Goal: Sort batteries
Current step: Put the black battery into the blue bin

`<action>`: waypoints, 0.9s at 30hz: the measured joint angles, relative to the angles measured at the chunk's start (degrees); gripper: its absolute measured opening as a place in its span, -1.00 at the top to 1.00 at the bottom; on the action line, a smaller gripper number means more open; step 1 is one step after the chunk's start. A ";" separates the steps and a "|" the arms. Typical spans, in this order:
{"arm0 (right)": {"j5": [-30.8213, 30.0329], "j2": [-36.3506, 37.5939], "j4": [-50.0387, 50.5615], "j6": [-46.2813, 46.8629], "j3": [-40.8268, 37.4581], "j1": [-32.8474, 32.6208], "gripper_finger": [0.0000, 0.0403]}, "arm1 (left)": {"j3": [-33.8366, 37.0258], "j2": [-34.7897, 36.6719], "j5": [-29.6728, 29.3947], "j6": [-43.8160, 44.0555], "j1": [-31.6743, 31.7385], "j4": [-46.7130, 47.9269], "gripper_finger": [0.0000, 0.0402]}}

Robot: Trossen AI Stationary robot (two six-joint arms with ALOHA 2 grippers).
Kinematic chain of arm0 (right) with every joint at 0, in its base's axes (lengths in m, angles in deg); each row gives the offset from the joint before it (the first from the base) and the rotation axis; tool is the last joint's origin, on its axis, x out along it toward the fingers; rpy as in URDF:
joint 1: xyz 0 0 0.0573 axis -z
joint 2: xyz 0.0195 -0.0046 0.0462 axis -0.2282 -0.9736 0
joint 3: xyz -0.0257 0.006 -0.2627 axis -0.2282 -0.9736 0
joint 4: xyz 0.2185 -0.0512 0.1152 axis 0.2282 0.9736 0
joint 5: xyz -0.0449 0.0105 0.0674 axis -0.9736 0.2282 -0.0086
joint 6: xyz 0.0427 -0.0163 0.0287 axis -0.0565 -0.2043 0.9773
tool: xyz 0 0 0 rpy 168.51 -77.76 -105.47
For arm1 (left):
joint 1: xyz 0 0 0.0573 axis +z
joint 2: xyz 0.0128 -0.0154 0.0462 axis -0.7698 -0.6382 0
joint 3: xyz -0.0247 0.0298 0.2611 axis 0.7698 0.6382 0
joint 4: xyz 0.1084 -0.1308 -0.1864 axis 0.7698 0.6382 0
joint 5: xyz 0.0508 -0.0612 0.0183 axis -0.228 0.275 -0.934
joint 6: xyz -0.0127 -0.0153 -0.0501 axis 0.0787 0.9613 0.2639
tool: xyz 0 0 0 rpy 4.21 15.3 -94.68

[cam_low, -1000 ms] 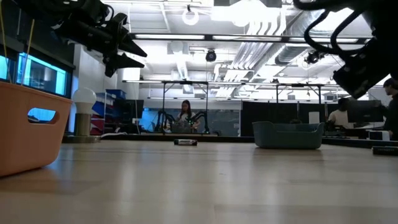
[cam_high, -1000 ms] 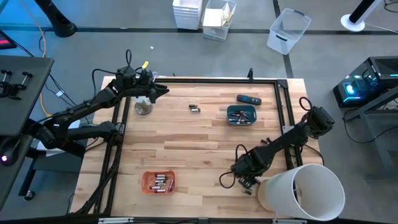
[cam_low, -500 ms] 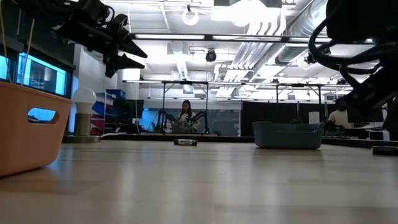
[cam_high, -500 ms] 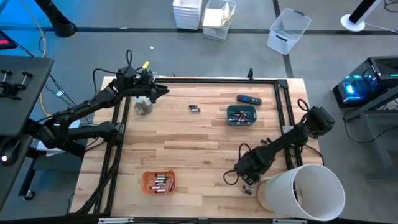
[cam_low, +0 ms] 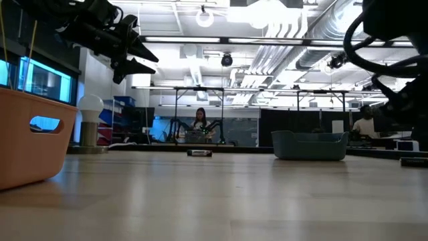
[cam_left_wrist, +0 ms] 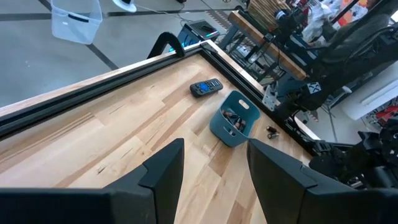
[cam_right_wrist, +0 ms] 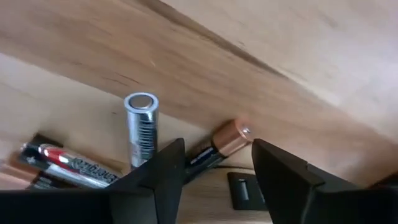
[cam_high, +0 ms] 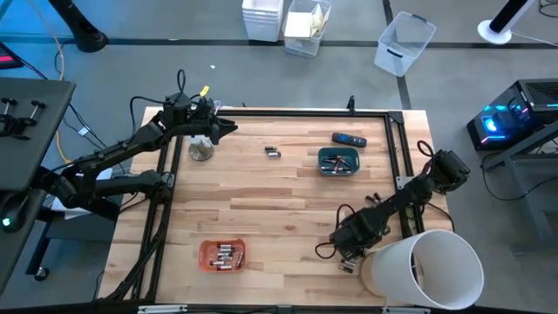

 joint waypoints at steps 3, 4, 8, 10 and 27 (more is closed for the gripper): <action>0.27 0.00 -1.73 4.54 0.00 -0.50 0.13 | 0.00 0.00 0.00 -0.59 0.00 0.00 0.15; 0.23 0.00 -2.55 5.61 0.00 -0.67 0.14 | 0.00 0.00 0.00 -0.95 0.00 0.00 0.15; -1.22 0.02 -3.93 7.87 0.00 -1.33 0.19 | 0.00 -0.13 0.01 -1.06 0.00 -0.02 0.15; -1.49 -0.36 -4.07 8.67 0.02 -1.60 0.26 | 0.00 -0.20 0.00 -1.06 0.00 0.06 0.15; -17.96 4.56 1.72 -1.03 4.02 4.83 0.85 | -1.46 -0.19 0.50 -0.45 0.00 -1.86 0.15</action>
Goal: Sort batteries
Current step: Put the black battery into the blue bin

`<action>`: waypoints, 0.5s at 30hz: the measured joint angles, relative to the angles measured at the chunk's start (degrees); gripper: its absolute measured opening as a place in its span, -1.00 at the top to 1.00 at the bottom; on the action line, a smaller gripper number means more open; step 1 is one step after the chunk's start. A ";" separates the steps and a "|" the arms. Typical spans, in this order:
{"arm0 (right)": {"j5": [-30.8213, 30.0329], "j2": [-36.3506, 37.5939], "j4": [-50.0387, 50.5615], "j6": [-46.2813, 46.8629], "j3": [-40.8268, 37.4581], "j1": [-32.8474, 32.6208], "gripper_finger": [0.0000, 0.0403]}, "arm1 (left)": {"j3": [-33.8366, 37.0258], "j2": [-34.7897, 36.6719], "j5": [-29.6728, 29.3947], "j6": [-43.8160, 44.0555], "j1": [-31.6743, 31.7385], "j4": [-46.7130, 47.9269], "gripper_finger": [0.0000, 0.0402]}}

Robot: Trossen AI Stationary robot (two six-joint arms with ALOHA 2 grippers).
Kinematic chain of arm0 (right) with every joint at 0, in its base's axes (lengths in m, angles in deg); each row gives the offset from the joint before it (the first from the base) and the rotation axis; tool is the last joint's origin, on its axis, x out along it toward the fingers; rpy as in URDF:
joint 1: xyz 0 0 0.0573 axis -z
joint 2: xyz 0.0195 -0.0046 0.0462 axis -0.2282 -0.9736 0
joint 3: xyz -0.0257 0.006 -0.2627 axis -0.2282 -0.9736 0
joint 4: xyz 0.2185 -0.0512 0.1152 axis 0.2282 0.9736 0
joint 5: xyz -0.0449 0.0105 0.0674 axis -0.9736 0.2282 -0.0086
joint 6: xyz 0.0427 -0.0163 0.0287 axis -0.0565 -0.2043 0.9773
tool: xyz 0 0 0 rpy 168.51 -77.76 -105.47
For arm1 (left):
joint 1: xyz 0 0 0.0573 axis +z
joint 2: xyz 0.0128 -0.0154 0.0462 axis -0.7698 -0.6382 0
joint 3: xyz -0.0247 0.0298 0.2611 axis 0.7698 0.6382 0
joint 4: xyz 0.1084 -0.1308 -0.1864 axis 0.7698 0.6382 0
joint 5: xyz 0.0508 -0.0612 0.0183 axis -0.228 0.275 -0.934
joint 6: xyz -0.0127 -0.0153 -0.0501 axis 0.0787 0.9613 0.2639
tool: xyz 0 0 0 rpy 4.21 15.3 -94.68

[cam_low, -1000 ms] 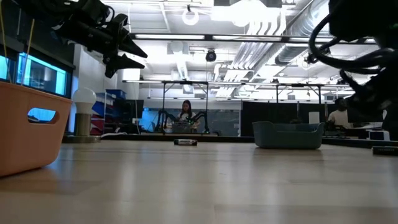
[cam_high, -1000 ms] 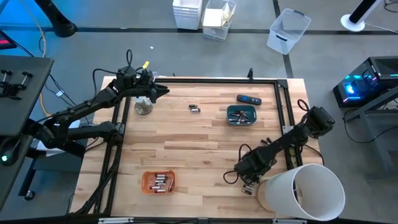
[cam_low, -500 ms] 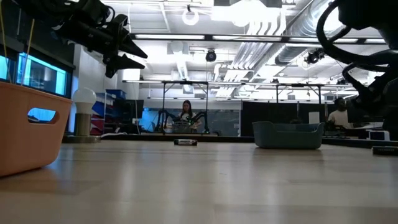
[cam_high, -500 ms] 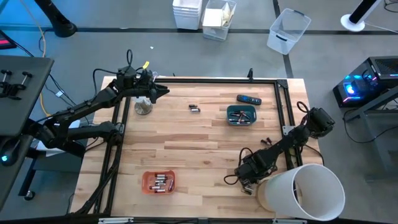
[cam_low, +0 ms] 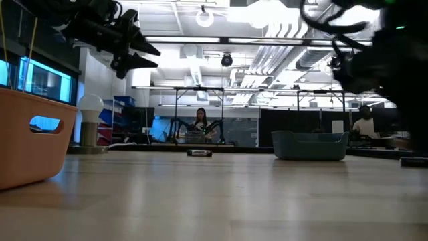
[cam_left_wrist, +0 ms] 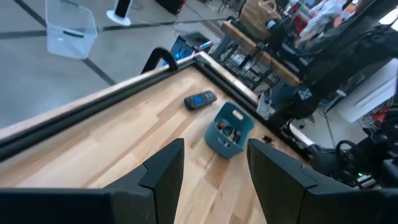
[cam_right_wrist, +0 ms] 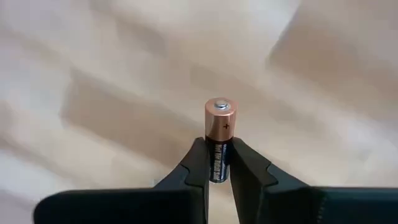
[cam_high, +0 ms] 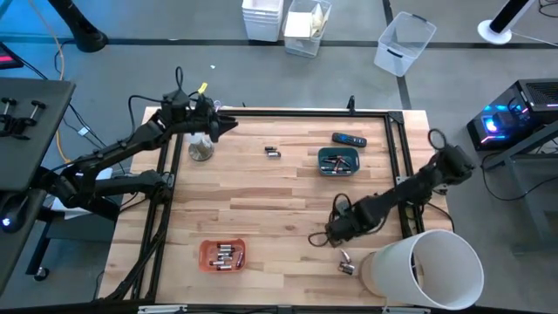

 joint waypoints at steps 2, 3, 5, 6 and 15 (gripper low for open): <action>-5.57 1.81 -0.02 -2.31 -0.02 3.77 0.85 | -0.69 0.02 0.00 0.74 0.00 0.05 0.15; -8.59 2.72 -0.38 -3.48 0.00 5.98 0.85 | -1.06 0.02 0.02 0.99 0.00 0.00 0.15; -13.51 4.28 -0.15 -6.95 0.02 10.60 0.85 | -1.82 0.02 0.99 1.03 0.00 0.03 0.15; -14.97 4.91 -0.10 -8.75 0.02 12.92 0.85 | -2.26 0.02 1.94 1.07 0.02 -0.02 0.15; -21.51 7.30 -0.95 -26.97 0.02 31.23 0.85 | -5.50 0.02 4.88 4.56 -0.14 -0.52 0.15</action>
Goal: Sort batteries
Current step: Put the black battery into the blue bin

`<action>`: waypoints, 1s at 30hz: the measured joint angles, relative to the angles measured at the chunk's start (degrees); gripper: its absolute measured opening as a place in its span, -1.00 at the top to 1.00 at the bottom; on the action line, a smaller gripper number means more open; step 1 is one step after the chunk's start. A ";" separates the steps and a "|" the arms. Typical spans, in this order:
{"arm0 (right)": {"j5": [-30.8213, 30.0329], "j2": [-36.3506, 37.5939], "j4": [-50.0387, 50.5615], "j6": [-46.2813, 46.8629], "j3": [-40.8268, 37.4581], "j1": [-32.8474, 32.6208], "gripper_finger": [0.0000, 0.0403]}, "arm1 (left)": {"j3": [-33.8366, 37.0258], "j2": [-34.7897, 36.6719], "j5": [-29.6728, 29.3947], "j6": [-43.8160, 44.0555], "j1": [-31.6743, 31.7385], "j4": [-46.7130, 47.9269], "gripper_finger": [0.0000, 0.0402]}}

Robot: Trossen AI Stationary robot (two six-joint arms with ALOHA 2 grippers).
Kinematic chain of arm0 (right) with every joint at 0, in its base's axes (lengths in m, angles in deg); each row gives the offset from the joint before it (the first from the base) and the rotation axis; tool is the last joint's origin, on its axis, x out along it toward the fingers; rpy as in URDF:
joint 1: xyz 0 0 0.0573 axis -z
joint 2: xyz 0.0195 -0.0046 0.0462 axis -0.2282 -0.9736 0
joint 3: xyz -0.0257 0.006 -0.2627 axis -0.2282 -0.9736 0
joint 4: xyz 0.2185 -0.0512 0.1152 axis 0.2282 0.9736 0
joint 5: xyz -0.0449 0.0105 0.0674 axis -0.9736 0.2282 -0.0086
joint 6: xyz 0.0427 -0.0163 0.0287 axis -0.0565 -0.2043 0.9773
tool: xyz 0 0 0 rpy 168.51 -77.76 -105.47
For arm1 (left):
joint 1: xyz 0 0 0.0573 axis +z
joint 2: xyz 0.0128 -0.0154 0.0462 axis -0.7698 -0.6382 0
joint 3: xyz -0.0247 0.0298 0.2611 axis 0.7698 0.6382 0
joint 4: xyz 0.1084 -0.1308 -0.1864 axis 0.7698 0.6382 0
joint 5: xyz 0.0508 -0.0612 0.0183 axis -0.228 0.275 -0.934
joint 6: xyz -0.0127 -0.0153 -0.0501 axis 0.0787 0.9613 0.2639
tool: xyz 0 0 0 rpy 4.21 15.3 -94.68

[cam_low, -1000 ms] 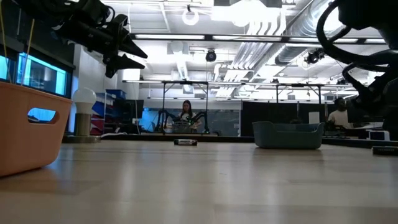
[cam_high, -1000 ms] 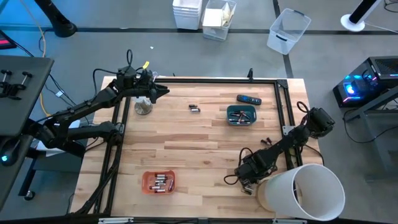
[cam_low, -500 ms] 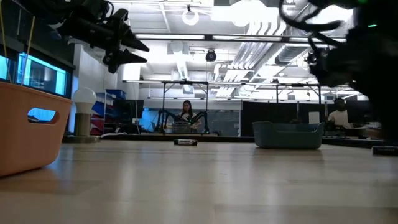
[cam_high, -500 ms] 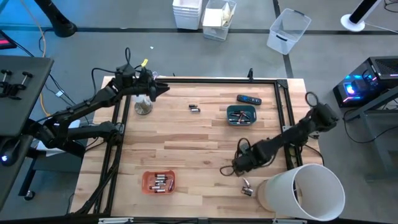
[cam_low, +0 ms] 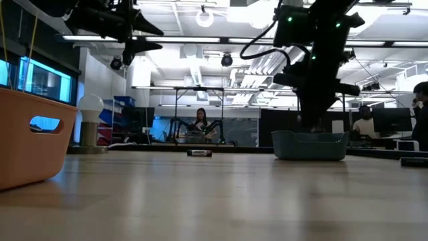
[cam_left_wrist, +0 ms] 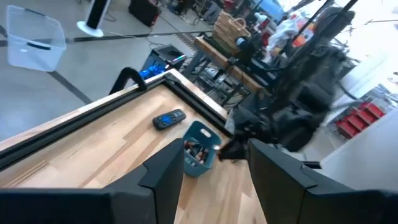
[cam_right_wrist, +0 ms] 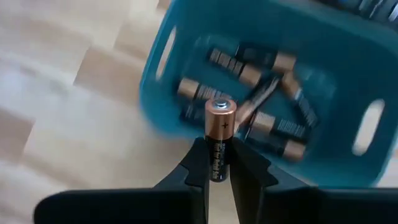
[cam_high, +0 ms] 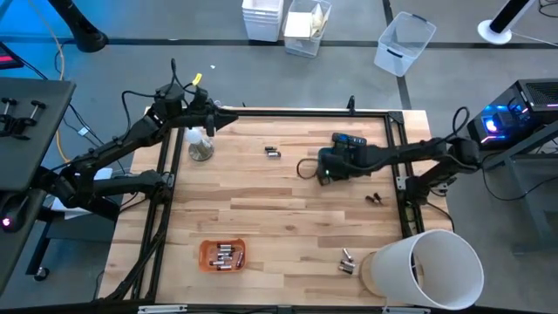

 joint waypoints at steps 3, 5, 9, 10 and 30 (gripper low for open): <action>-2.86 0.00 -1.40 -3.68 0.00 3.29 0.79 | -0.03 0.00 1.52 0.75 -1.19 -1.32 0.15; -3.41 0.00 -2.05 -4.61 0.00 5.26 0.69 | -0.03 0.00 1.64 0.61 -3.05 -1.44 0.15; -0.82 -0.09 -2.83 -8.14 0.00 8.82 0.47 | 1.22 0.00 0.25 -1.07 -8.30 -3.99 0.15; -0.33 -0.10 -3.26 -9.40 0.00 9.43 0.43 | 2.27 0.00 -1.46 -0.68 -9.98 -5.89 0.15; 24.83 -24.56 -37.56 -44.51 21.66 14.68 0.24 | 18.51 -0.26 -19.36 11.67 -13.72 -47.09 0.99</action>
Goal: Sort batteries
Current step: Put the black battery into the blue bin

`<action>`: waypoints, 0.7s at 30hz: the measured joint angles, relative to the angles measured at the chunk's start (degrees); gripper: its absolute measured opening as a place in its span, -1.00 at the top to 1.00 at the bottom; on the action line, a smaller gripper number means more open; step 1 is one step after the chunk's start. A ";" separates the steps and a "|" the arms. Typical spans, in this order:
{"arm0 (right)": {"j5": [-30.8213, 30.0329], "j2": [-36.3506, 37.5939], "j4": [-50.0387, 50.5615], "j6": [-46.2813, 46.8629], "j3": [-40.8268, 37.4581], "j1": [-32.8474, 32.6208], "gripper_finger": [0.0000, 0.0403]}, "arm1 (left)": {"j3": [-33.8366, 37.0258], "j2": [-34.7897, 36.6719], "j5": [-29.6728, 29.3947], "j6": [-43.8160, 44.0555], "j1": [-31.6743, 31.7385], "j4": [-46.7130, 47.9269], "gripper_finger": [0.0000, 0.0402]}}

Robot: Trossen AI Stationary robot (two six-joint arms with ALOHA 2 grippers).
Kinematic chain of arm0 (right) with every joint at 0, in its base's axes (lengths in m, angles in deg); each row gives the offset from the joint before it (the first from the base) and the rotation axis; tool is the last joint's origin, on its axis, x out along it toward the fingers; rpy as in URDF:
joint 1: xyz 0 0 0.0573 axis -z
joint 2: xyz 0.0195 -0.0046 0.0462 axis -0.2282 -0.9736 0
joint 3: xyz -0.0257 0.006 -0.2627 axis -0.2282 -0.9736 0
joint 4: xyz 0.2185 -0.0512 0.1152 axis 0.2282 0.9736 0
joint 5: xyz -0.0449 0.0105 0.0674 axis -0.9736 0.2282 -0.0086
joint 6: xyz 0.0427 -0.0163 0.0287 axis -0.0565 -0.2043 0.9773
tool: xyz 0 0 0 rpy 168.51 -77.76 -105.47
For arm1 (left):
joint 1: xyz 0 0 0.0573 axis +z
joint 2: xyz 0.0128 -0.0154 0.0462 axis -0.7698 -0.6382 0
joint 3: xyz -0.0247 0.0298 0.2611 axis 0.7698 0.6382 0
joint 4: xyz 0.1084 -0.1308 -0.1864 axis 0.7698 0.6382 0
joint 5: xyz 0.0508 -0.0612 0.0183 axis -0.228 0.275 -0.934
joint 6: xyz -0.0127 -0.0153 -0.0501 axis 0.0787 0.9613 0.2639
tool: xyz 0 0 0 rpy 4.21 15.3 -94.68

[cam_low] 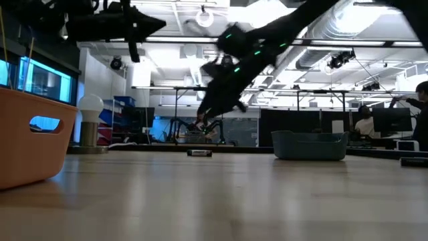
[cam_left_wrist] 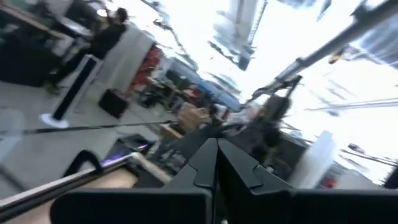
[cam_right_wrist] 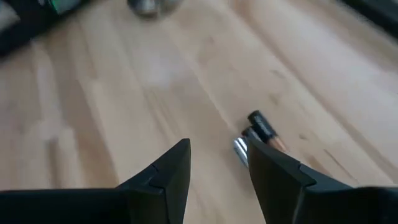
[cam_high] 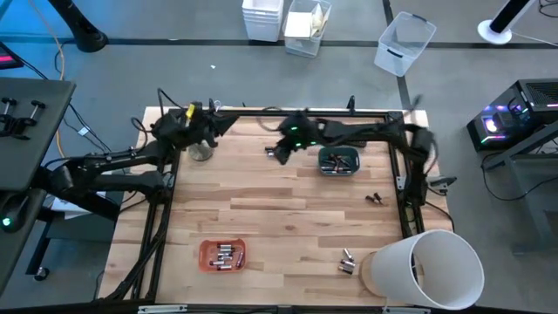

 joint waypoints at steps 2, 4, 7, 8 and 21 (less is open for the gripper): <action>0.47 -5.71 3.48 -2.74 6.15 0.24 0.24 | -0.83 0.04 2.74 1.07 0.94 -0.03 0.99; 0.26 -10.54 8.29 -4.28 12.37 0.92 0.24 | -1.30 0.04 4.37 1.21 1.11 0.05 0.99; -0.42 -16.47 16.46 -4.77 21.50 1.79 0.24 | -1.50 0.07 4.68 1.23 0.70 0.05 1.00; -0.51 -18.22 19.19 -5.00 24.16 2.04 0.24 | -1.50 0.04 4.68 1.21 0.51 0.23 1.00; -6.27 -28.01 34.16 -0.41 39.41 0.68 0.35 | -1.50 0.04 4.64 -1.36 0.38 5.56 1.00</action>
